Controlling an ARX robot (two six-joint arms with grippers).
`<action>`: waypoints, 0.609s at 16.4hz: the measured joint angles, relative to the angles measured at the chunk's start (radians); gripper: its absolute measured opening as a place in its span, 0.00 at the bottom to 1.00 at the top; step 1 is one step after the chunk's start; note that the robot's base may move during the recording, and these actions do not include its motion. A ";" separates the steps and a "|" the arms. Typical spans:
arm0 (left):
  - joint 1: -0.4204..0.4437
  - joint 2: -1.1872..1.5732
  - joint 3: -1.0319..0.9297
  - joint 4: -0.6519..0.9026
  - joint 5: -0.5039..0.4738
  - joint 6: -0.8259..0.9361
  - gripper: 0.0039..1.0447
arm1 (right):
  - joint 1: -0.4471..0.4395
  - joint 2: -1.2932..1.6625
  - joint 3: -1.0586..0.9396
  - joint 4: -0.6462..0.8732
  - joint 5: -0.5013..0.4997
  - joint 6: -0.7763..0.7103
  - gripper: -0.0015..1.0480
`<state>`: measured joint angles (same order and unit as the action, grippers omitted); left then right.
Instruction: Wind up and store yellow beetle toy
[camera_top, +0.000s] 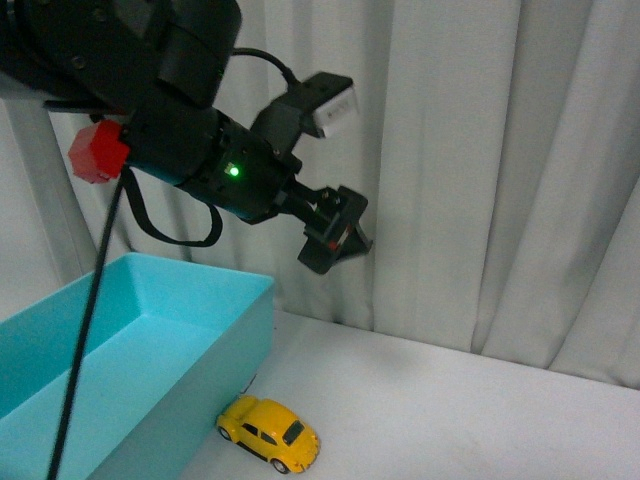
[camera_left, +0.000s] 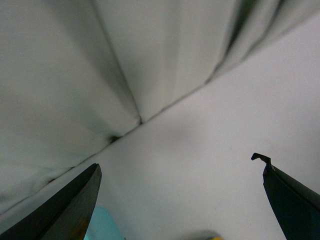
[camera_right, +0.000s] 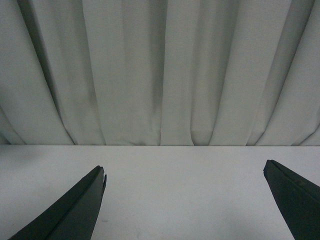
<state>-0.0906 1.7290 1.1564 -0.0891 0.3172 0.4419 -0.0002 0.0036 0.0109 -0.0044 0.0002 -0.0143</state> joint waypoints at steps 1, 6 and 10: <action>-0.018 0.045 0.074 -0.138 -0.007 0.163 0.94 | 0.000 0.000 0.000 0.000 0.000 0.000 0.94; -0.082 0.171 0.183 -0.537 -0.161 0.661 0.94 | 0.000 0.000 0.000 0.000 0.000 0.000 0.94; -0.086 0.254 0.175 -0.554 -0.295 0.907 0.94 | 0.000 0.000 0.000 0.000 0.000 0.000 0.94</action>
<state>-0.1764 1.9831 1.3312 -0.6434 0.0223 1.3491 -0.0002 0.0036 0.0105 -0.0044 0.0002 -0.0143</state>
